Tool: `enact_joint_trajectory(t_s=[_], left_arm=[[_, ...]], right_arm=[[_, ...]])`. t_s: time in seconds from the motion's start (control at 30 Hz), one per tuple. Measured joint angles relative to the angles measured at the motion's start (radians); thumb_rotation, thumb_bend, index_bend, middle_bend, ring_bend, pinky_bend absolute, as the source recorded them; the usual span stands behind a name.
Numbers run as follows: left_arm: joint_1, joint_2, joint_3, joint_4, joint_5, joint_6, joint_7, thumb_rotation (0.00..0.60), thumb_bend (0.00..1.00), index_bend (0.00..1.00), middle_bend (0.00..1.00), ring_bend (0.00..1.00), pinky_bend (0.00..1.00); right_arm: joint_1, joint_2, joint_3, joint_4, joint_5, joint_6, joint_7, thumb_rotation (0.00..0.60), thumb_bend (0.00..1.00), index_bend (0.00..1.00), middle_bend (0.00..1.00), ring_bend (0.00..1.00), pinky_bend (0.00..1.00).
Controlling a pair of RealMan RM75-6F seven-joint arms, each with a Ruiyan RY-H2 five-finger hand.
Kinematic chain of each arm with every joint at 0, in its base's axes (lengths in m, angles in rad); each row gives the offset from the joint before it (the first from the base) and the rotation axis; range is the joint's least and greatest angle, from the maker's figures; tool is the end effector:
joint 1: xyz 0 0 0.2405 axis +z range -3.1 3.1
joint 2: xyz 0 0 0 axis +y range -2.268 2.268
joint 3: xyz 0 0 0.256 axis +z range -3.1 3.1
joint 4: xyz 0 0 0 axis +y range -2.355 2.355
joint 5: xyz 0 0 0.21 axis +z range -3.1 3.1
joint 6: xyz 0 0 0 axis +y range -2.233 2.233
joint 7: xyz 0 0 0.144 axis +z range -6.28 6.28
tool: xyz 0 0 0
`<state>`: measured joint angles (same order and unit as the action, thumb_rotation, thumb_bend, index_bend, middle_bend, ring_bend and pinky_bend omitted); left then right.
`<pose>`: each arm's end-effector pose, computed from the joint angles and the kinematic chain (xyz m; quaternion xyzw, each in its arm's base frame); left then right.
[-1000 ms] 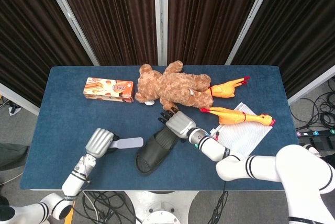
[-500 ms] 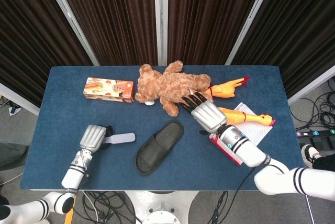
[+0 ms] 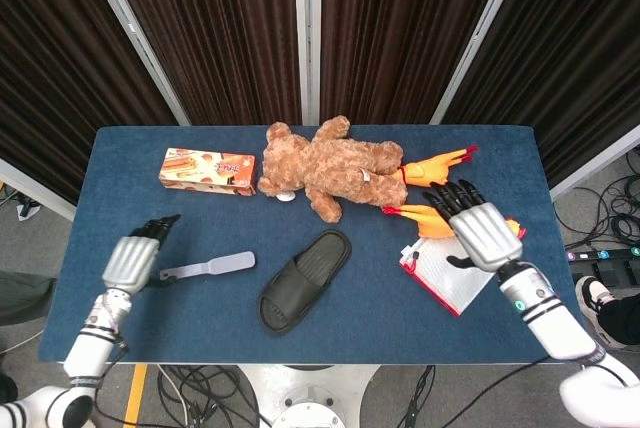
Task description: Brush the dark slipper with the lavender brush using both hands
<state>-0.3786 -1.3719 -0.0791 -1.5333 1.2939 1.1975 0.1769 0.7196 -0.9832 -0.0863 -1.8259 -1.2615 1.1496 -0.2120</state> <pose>-0.2663 0.2665 0.0552 -0.6593 -0.4214 -0.3589 0.5089 -0.1919 -0.3030 0.1332 0.7648 -0.3057 0.3265 0.4637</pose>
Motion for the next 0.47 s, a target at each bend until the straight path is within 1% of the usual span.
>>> enact_joint_trajectory(t_s=[0.07, 0.17, 0.33, 0.47], left_arm=[[0.040, 0.048, 0.006, -0.014, 0.011, 0.067, -0.009, 0.600, 0.14, 0.10, 0.24, 0.18, 0.30], [0.109, 0.086, 0.014, -0.022, 0.017, 0.173, -0.014, 0.600, 0.14, 0.11, 0.24, 0.18, 0.29], [0.237, 0.124, 0.038, -0.026, 0.030, 0.331, -0.030, 0.600, 0.14, 0.12, 0.24, 0.18, 0.28], [0.318, 0.132, 0.068, -0.043, 0.057, 0.425, -0.026, 0.600, 0.14, 0.12, 0.24, 0.18, 0.27]], right_arm=[[-0.064, 0.012, -0.014, 0.007, -0.010, 0.061, 0.017, 0.600, 0.03, 0.00, 0.00, 0.00, 0.00], [-0.164, 0.016, -0.029, 0.033, -0.019, 0.153, 0.049, 0.600, 0.03, 0.00, 0.00, 0.00, 0.00], [-0.325, -0.006, -0.044, 0.107, -0.039, 0.296, 0.132, 0.600, 0.03, 0.00, 0.00, 0.00, 0.00], [-0.406, -0.044, -0.040, 0.170, -0.084, 0.375, 0.195, 0.600, 0.03, 0.00, 0.00, 0.00, 0.00]])
